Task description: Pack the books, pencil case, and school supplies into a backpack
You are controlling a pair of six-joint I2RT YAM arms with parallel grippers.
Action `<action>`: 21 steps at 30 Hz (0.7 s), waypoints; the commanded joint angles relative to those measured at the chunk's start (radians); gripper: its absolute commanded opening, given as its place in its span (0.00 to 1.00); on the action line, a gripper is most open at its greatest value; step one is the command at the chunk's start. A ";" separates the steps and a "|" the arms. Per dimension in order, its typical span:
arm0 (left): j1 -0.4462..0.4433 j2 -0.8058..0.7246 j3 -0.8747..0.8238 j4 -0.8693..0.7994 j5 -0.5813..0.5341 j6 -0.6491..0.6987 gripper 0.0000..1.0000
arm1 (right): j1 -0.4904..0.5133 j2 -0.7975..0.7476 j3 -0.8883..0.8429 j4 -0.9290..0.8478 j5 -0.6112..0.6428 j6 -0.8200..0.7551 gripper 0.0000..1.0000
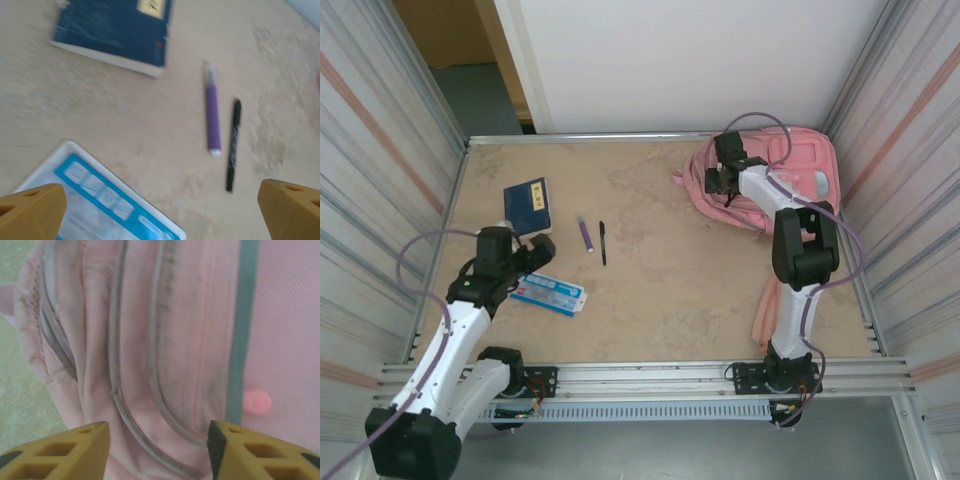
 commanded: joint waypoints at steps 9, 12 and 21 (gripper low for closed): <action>-0.367 0.153 0.127 -0.171 -0.134 0.009 0.99 | -0.002 0.221 0.278 -0.185 0.117 -0.104 0.33; -0.389 0.169 0.151 -0.215 -0.111 -0.001 0.99 | 0.005 0.256 0.361 -0.231 0.135 -0.117 0.23; -0.417 0.174 0.145 -0.159 -0.041 0.009 0.99 | 0.044 0.135 0.204 -0.243 0.058 -0.234 0.01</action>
